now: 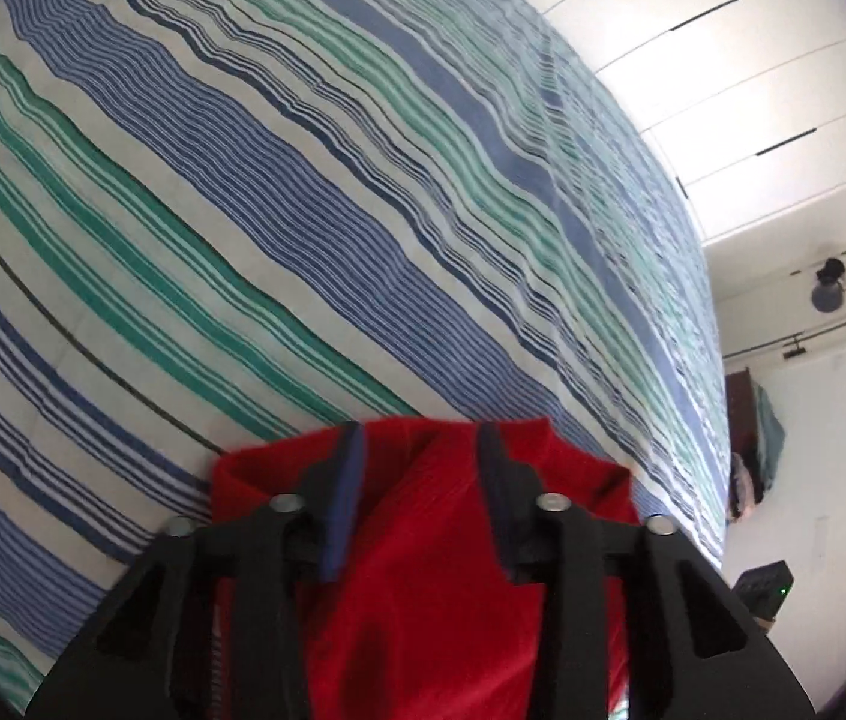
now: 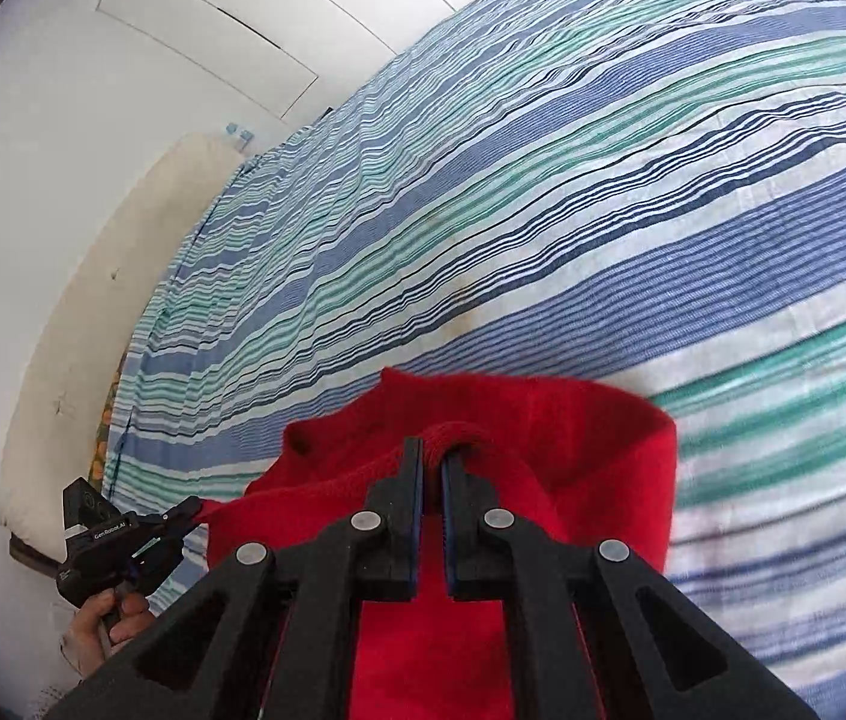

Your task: Fold small clothes

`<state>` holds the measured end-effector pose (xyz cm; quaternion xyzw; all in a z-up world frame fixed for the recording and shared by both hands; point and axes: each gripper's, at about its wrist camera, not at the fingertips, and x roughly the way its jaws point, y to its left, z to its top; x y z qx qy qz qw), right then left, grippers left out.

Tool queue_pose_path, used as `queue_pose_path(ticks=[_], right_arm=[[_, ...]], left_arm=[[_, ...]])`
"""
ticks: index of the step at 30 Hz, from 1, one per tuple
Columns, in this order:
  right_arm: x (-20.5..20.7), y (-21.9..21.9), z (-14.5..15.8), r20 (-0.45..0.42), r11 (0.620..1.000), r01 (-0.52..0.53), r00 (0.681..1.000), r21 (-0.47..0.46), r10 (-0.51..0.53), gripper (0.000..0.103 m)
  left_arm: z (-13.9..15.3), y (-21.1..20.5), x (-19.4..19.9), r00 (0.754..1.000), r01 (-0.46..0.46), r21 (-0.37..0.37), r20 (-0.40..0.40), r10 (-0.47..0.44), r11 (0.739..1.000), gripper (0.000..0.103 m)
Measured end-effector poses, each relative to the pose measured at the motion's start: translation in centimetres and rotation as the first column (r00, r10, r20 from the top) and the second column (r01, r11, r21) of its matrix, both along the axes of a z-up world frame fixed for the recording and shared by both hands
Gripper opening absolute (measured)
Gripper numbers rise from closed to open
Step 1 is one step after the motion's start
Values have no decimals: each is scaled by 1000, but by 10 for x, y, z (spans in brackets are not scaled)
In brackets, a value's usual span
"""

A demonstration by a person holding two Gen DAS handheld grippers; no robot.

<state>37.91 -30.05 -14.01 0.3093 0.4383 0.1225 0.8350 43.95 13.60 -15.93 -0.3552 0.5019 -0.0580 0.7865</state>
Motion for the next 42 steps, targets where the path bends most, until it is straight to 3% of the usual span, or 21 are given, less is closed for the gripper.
queue_pose_path(ticks=[3,6,9,10,12,14,15,16,18,20,23,24,25,27,28,30,33,35,37,40,42], right_arm=[[10,-4,-8,-46,998,53,997,-42,-55,37],[-9,-10,16,44,998,29,999,-48,-27,38],[-40,7,38,97,987,-144,984,-70,151,38],[-51,18,40,103,973,-223,968,-59,228,38],[-71,40,32,82,939,-338,936,-68,343,40],[-75,56,6,-4,914,-373,926,-157,377,45],[-70,58,-13,-79,911,-356,935,-208,347,46],[-63,55,-30,-124,917,-335,941,-217,315,37],[-58,48,-31,-113,936,-274,960,-219,254,24],[-65,46,-6,-80,949,-220,975,-226,207,26],[-98,47,34,25,934,-253,963,-252,267,42],[-113,48,41,52,923,-253,959,-289,279,61],[-127,50,42,74,912,-252,954,-324,290,70],[-142,52,24,42,886,-280,948,-370,317,73],[-143,52,3,-34,872,-299,950,-387,310,73],[-141,50,-29,-139,869,-322,947,-375,290,71],[-159,52,0,-71,873,-260,965,-413,253,69],[-178,49,25,-16,884,-220,972,-412,235,70],[-201,43,42,40,872,-143,982,-468,183,85],[-240,27,47,84,832,-2,995,-554,58,101],[-255,17,36,58,782,59,998,-620,-30,101]], left_arm=[[11,14,-10,999,0,63,36,-2,998,55],[44,5,-51,985,64,165,151,-89,984,55],[61,-37,-92,917,263,191,256,-306,946,69],[57,-57,-102,886,338,203,260,-384,919,73],[31,-91,-100,864,406,272,195,-463,872,75],[-11,-106,-71,900,393,347,44,-434,851,69],[-23,-102,-58,920,363,354,9,-392,862,52],[-28,-90,-44,944,310,313,10,-330,898,43],[-17,-65,-33,979,194,186,17,-201,963,44],[9,-54,-40,981,169,157,68,-182,973,57],[42,-58,-84,949,214,287,164,-269,934,82],[44,-59,-104,940,225,317,179,-291,921,89],[38,-62,-122,933,238,339,179,-311,910,93],[15,-66,-144,940,259,385,112,-324,886,91],[2,-66,-153,950,257,400,62,-306,880,81],[-8,-54,-175,969,224,357,20,-247,907,74],[1,-35,-207,984,119,334,86,-156,935,84],[9,-29,-222,985,44,410,136,-109,911,94],[10,-25,-226,984,20,468,148,-101,883,95],[4,-18,-227,987,15,559,122,-100,829,95],[-5,-12,-229,990,6,605,110,-91,796,95]])
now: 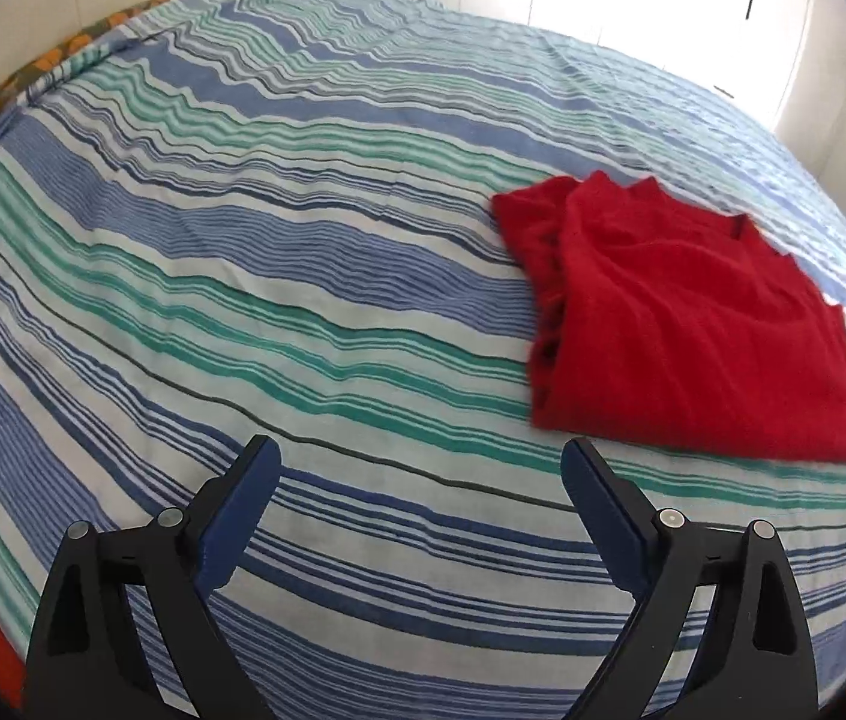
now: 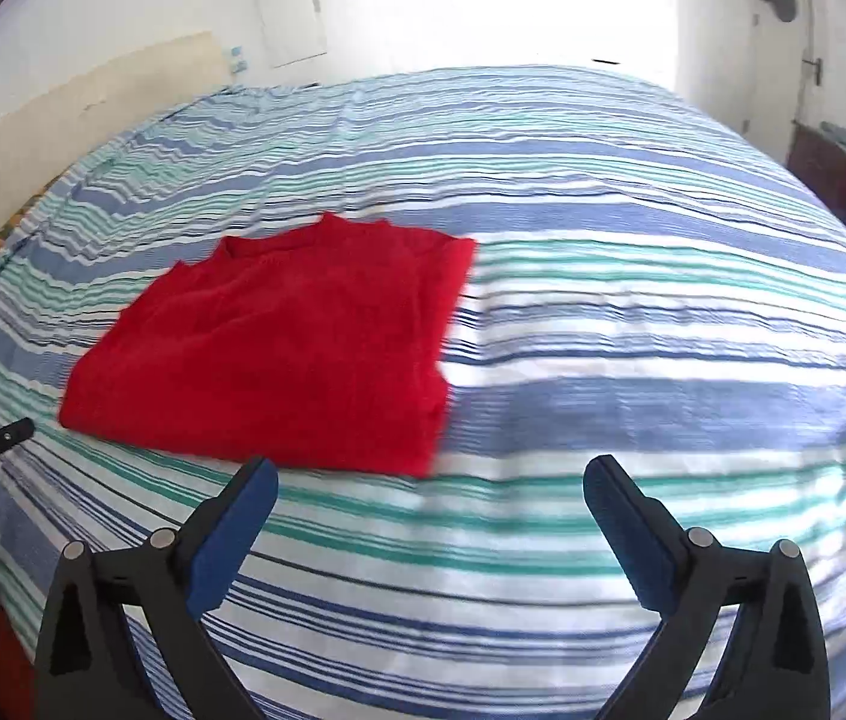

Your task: Fold small clothes

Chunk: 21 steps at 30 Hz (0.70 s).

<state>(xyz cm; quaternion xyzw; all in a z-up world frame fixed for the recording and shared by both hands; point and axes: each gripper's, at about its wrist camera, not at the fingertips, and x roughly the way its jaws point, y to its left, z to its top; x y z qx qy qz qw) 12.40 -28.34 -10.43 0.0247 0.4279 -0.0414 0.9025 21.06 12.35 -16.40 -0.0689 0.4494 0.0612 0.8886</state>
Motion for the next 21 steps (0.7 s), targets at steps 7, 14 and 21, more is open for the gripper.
queue_pose_path(ticks=[7,14,21], right_arm=[[-38,-52,-66,-81,993,118,990,0,-118,103],[-30,-48,-64,-75,993,121,990,-7,-121,103],[-31,-43,-68,-70,993,120,990,-8,-120,103]], left_arm=[[-37,7,-12,999,7,27,-35,-6,1000,102],[-39,10,-13,999,8,22,-31,-7,1000,102],[-40,7,-13,1000,8,28,-28,-7,1000,102]])
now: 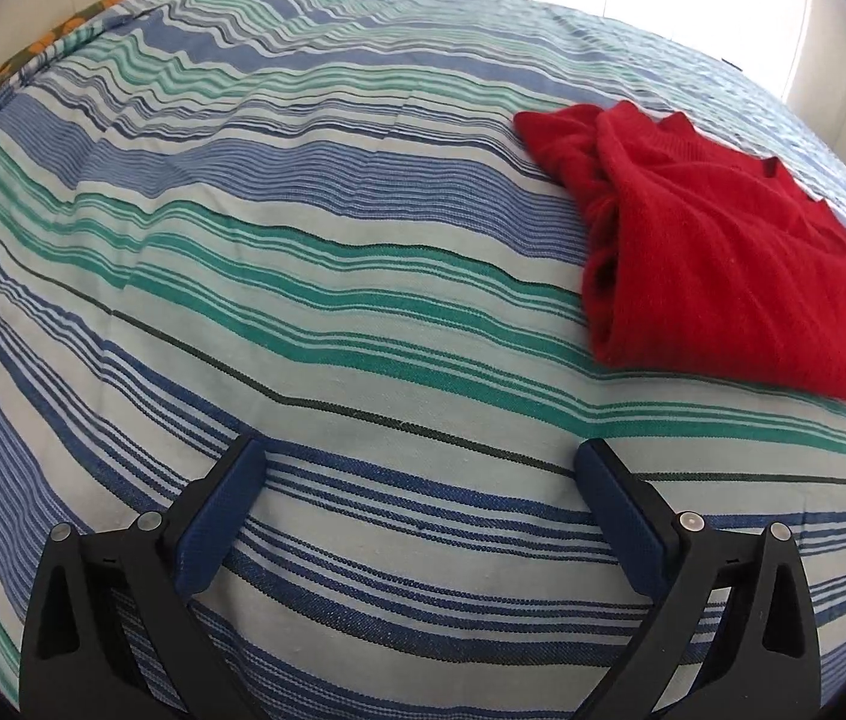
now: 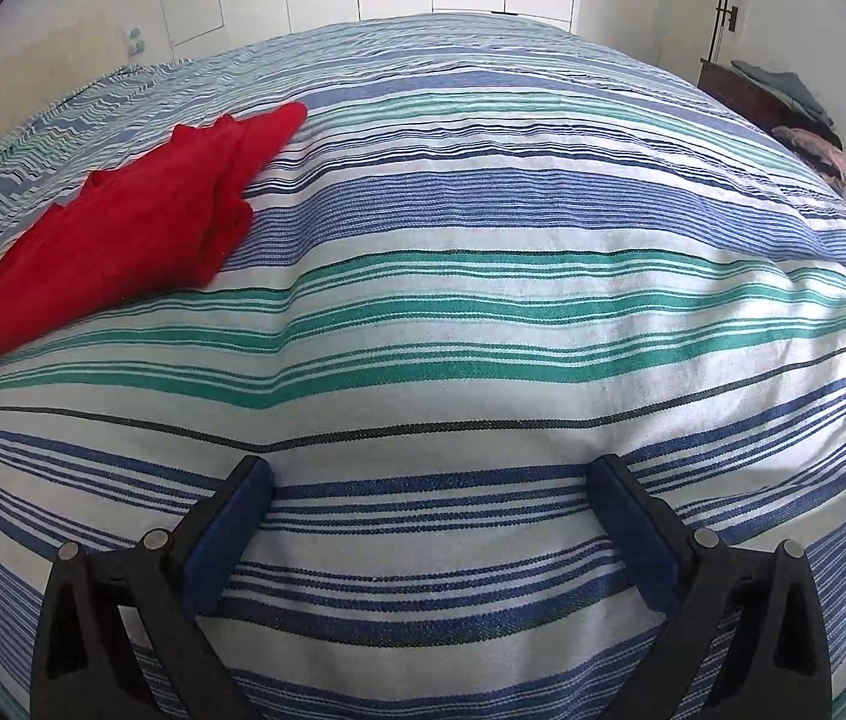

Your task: Fold small clothes

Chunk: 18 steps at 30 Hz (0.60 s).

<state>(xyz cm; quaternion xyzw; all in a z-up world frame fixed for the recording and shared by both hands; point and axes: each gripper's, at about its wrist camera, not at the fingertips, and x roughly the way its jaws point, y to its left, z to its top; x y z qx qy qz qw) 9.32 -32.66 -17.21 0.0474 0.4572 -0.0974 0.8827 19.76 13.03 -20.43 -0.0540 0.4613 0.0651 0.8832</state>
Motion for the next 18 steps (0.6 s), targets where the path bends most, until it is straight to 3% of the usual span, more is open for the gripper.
queue_pose_path(ticks=[16,18], right_arm=[[-1,0,-1,4,1000,0,1000,-1,0,103],[0,-1,-1,7,1000,0,1000,0,0,103]], left_arm=[[-1,0,1,1000,1,-8,2,-1,1000,102],[3,4,2,1000,13,-43,-19,-14,999,102]])
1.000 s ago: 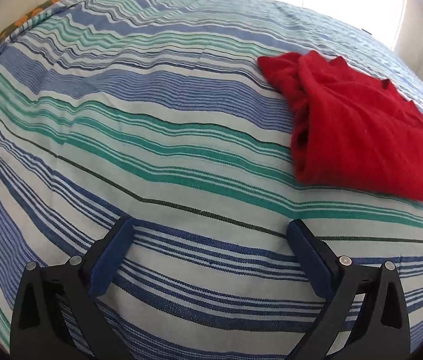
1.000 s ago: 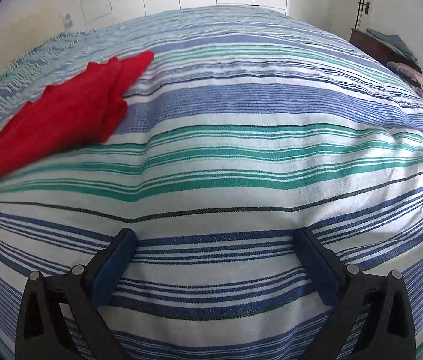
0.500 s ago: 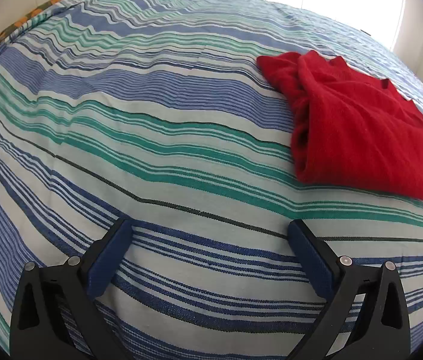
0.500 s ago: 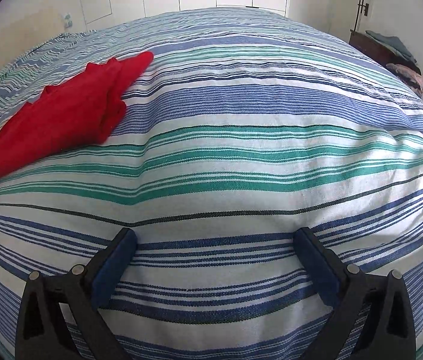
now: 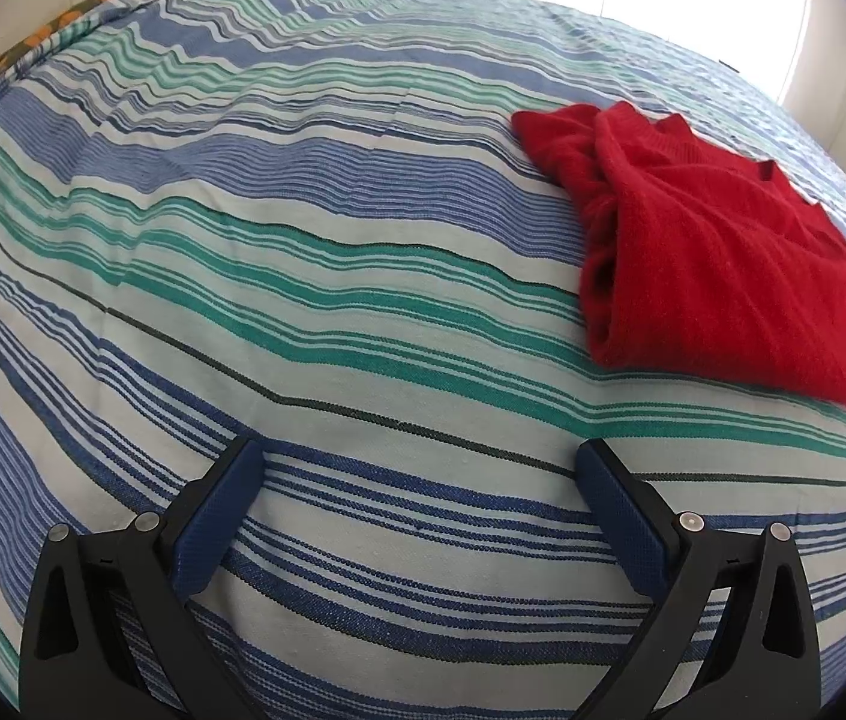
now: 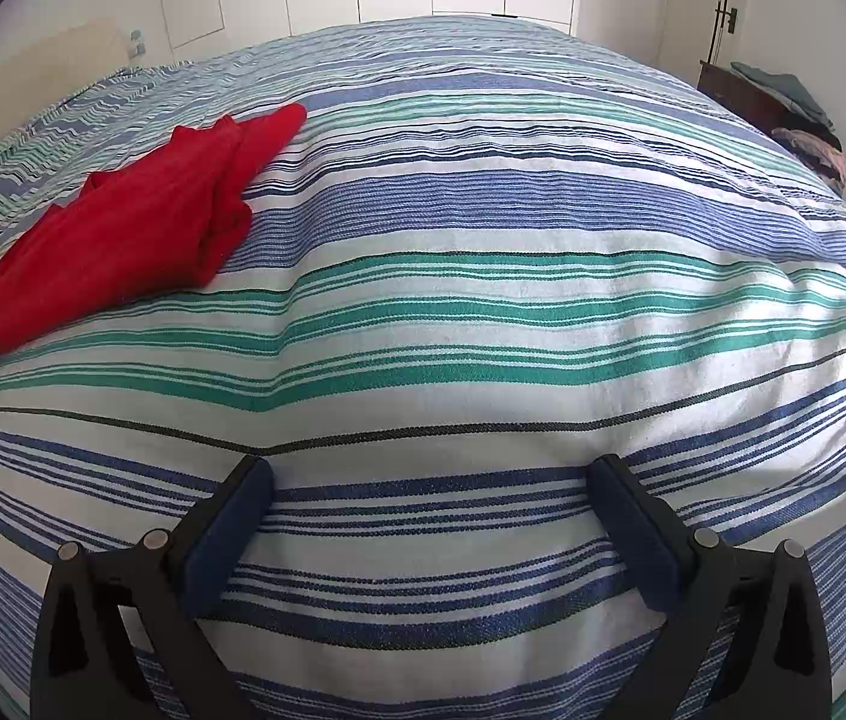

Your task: Fold small clothes

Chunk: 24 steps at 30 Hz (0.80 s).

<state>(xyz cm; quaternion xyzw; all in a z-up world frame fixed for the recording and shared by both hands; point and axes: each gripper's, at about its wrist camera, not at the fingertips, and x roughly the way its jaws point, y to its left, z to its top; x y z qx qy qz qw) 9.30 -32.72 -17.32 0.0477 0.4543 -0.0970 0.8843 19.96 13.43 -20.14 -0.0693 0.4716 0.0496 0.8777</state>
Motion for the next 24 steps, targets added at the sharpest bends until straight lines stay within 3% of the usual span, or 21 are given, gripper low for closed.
queue_pose_path(ticks=[2,3,4,5,6,8,11,13,14,15,16,18,20,22,24], right_arm=[[0,0,0,3,1000,-1,1000,1,1,103],[0,0,0,4,1000,-1,1000,2,1,103],[0,0,-1,5,1000,-1,1000,2,1,103],[0,0,-1,7,1000,-2,1000,2,2,103],[0,0,-1,10,1000,-3,1000,2,3,103],[-1,0,-1,15,1000,-4,1000,4,4,103],[0,0,-1,13,1000,-5,1000,1,5,103],[0,0,-1,14,1000,-4,1000,0,4,103],[1,0,-1,14,1000,-4,1000,1,4,103],[0,0,-1,15,1000,-4,1000,2,4,103],[0,0,-1,15,1000,-4,1000,2,4,103],[0,0,-1,18,1000,-4,1000,3,4,103],[1,0,-1,19,1000,-5,1000,2,5,103],[1,0,-1,19,1000,-5,1000,2,5,103],[1,0,-1,19,1000,-5,1000,2,5,103]], left_arm=[[15,13,-2,1000,2,-144,-10,-4,990,100],[28,23,-5,999,16,-297,50,-1,955,99],[37,28,-5,995,42,-401,100,-2,915,99],[47,30,1,990,74,-464,138,-10,883,100],[55,26,12,987,104,-478,155,-32,872,100],[61,8,47,986,148,-418,134,-100,896,100],[30,-16,108,990,116,-348,-31,-135,930,98],[11,-24,129,987,91,-360,-92,-132,928,79],[12,-27,131,988,102,-357,-74,-137,929,73],[15,-32,133,986,132,-364,-50,-161,922,37],[16,-37,137,980,148,-391,-64,-187,909,11],[29,-40,138,984,120,-377,-76,-160,918,9],[58,-50,135,987,137,-367,-27,-158,920,9],[102,-80,132,976,217,-322,55,-210,922,8],[135,-119,127,949,313,-274,119,-290,910,8]])
